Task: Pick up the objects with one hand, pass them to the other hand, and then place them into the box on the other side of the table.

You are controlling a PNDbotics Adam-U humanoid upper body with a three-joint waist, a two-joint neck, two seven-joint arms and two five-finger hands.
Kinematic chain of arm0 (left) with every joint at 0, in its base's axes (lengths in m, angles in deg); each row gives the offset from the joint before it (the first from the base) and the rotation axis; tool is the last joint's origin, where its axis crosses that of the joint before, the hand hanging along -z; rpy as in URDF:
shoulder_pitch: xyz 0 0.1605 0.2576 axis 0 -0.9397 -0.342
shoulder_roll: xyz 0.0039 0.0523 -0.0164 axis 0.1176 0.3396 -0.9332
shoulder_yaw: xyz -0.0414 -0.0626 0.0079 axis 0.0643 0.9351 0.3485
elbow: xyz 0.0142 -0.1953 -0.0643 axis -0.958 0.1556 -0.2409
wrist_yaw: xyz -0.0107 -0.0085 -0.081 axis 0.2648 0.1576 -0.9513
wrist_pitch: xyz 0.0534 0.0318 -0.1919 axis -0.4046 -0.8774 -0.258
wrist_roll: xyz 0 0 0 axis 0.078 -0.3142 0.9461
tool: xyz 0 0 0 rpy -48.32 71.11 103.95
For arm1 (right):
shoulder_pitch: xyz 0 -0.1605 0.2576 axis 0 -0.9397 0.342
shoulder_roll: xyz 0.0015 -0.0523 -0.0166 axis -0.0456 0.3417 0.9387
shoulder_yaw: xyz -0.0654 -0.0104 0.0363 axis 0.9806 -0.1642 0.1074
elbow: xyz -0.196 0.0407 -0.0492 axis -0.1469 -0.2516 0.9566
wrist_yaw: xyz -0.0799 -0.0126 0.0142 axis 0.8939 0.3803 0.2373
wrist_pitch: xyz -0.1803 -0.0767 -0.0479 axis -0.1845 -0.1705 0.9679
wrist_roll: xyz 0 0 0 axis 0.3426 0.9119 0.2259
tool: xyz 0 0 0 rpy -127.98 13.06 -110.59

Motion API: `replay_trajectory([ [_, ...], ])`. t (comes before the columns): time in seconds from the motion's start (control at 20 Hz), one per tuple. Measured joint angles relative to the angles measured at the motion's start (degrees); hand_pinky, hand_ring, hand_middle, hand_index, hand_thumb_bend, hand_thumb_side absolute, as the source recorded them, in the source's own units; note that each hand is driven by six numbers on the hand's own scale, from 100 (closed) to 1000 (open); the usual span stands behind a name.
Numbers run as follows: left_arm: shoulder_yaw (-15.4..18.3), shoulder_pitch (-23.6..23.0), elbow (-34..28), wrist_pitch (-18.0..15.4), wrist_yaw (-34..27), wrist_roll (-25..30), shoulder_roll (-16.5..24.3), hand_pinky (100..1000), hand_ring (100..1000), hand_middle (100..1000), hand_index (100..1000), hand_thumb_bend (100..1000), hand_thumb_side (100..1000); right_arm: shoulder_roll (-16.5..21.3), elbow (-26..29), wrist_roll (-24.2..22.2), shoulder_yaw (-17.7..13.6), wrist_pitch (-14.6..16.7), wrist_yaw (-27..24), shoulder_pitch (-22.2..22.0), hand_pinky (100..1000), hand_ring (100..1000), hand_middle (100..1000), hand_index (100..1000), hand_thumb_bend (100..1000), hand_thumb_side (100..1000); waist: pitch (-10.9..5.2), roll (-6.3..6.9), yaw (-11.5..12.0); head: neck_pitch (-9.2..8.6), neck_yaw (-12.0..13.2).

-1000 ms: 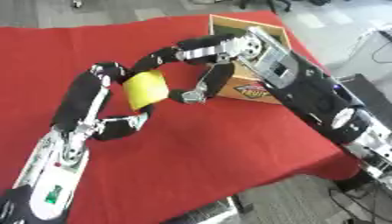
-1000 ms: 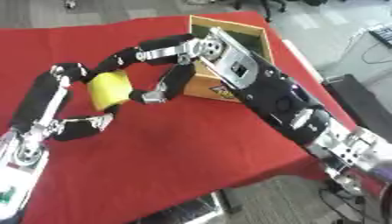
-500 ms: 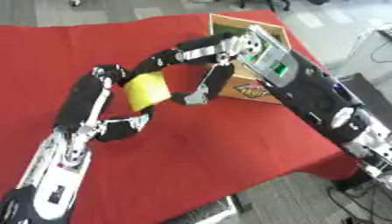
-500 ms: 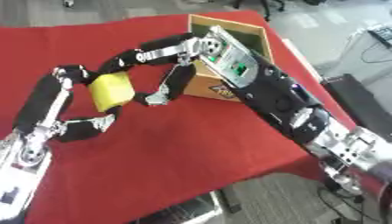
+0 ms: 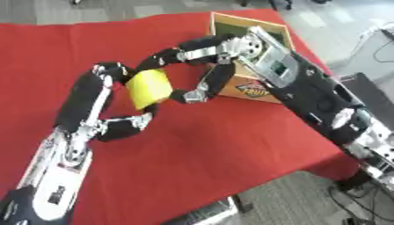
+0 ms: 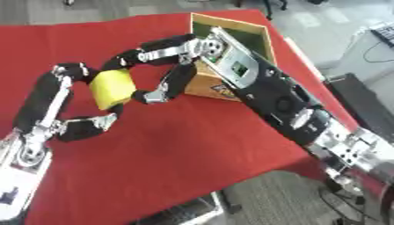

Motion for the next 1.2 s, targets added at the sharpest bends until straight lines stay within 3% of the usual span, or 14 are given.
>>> replay_trajectory([
  [0.15, -0.01, 0.0, -0.42, 0.07, -0.63, 0.12, 0.0, 676, 550, 465, 500, 100, 164, -0.08, 0.01, 0.36, -0.19, 0.3, 0.0, 0.0, 1000, 1000, 1000, 1000, 100, 374, 0.0, 0.0, 0.0, 0.0, -0.13],
  [0.9, -0.33, 0.0, -1.62, 0.91, -3.51, 1.97, 0.07, 677, 548, 463, 504, 100, 181, -0.08, 0.16, 1.21, -0.56, 0.59, -0.88, 0.0, 1000, 1000, 1000, 1000, 100, 412, 0.27, -0.01, -0.07, 0.0, -0.31],
  [1.2, -0.34, 0.0, -1.84, 0.77, -3.79, 2.38, 0.07, 676, 546, 462, 505, 100, 182, -0.07, 0.33, 1.17, -0.71, 0.53, -1.16, 0.0, 1000, 1000, 999, 1000, 100, 382, 0.38, -0.03, -0.16, 0.0, -0.31],
])
